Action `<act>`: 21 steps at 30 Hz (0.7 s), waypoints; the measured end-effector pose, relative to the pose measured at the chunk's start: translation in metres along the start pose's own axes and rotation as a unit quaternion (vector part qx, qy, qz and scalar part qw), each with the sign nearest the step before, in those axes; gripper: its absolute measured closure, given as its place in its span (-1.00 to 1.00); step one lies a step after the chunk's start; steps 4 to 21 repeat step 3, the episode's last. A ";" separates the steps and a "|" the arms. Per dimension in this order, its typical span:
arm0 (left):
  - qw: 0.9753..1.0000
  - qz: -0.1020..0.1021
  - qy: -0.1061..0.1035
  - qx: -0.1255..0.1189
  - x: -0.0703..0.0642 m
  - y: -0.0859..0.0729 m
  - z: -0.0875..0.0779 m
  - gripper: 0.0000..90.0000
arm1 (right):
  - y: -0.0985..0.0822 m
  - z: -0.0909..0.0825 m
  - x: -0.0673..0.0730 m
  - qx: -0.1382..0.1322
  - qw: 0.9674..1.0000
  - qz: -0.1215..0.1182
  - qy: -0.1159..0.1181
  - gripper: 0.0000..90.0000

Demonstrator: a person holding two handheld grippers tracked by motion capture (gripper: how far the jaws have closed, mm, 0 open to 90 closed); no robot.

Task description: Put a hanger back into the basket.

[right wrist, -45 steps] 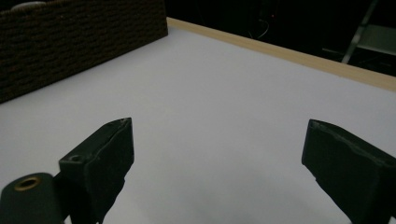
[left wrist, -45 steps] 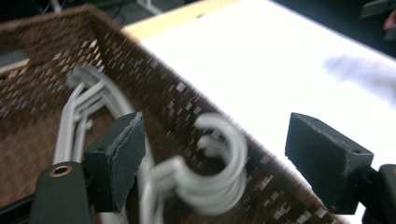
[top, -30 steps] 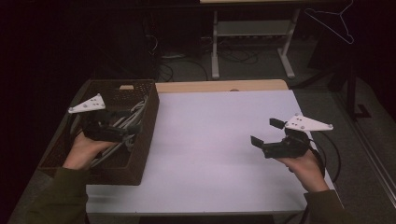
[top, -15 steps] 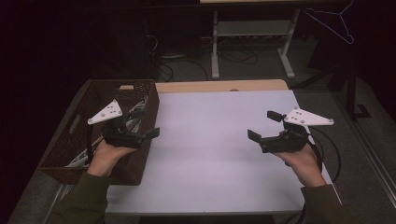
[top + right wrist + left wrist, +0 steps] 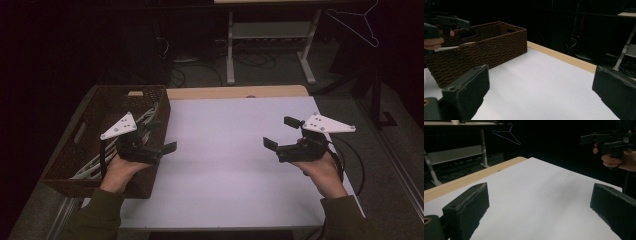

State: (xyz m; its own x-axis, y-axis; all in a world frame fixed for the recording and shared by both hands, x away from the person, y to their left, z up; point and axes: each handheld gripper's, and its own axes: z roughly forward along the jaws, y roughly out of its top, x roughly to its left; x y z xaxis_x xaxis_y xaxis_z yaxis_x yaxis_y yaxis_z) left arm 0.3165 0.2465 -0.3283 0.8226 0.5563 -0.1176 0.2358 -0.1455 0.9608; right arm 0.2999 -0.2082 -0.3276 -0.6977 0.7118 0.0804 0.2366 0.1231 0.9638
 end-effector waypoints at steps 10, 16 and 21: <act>1.000 0.002 -0.003 0.001 -0.001 0.000 0.000 -0.96 | 0.000 0.000 0.000 0.001 1.000 0.001 0.001 -0.98; 1.000 0.002 -0.003 0.001 -0.001 0.000 0.000 -0.96 | 0.000 0.000 0.000 0.001 1.000 0.001 0.001 -0.98; 1.000 0.002 -0.003 0.001 -0.001 0.000 0.000 -0.96 | 0.000 0.000 0.000 0.001 1.000 0.001 0.001 -0.98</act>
